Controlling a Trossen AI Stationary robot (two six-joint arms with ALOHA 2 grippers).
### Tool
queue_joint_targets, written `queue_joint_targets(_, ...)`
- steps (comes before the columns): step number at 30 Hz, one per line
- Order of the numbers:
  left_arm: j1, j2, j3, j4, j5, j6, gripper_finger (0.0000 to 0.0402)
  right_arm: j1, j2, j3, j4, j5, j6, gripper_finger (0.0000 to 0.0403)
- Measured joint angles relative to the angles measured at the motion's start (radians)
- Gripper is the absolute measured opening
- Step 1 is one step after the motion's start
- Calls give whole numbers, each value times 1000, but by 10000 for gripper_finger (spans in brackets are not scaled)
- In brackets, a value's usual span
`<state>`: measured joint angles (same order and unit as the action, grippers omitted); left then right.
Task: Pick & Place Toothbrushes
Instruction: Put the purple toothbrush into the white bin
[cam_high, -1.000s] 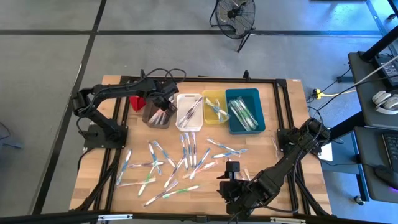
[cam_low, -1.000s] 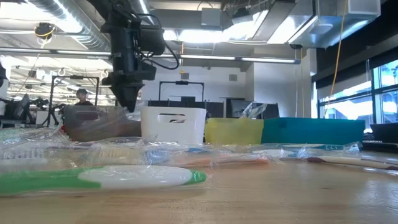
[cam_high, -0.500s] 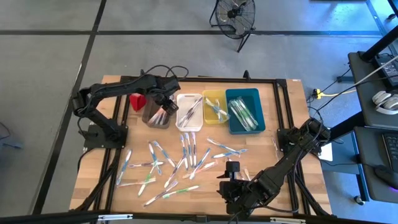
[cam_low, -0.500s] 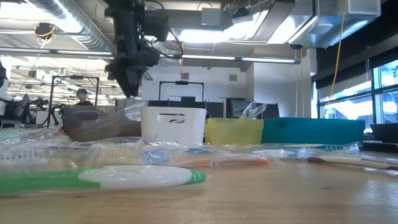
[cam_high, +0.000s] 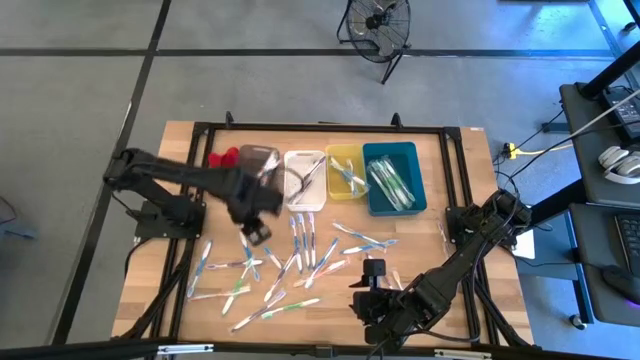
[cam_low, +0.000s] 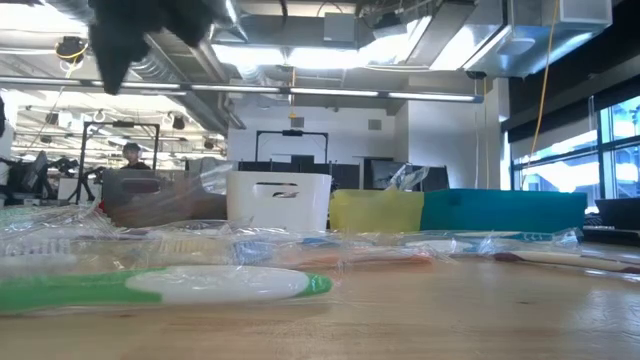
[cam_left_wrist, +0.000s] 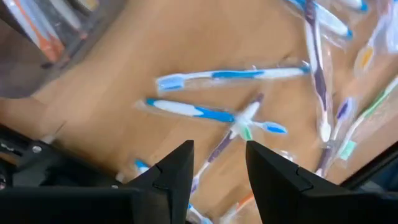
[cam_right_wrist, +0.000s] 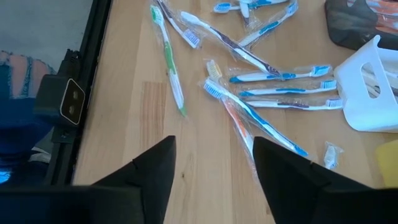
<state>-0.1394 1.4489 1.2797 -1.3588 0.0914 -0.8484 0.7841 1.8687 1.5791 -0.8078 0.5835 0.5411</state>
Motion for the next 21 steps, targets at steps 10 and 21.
queue_joint_targets(10, -372, 16, -46, 50, -180, -158, 141, 0, 0, 0, 13, 1, -1, 203)
queue_joint_targets(21, -466, 16, -269, 200, -110, -91, 141, 0, 0, 0, 31, 3, -3, 217)
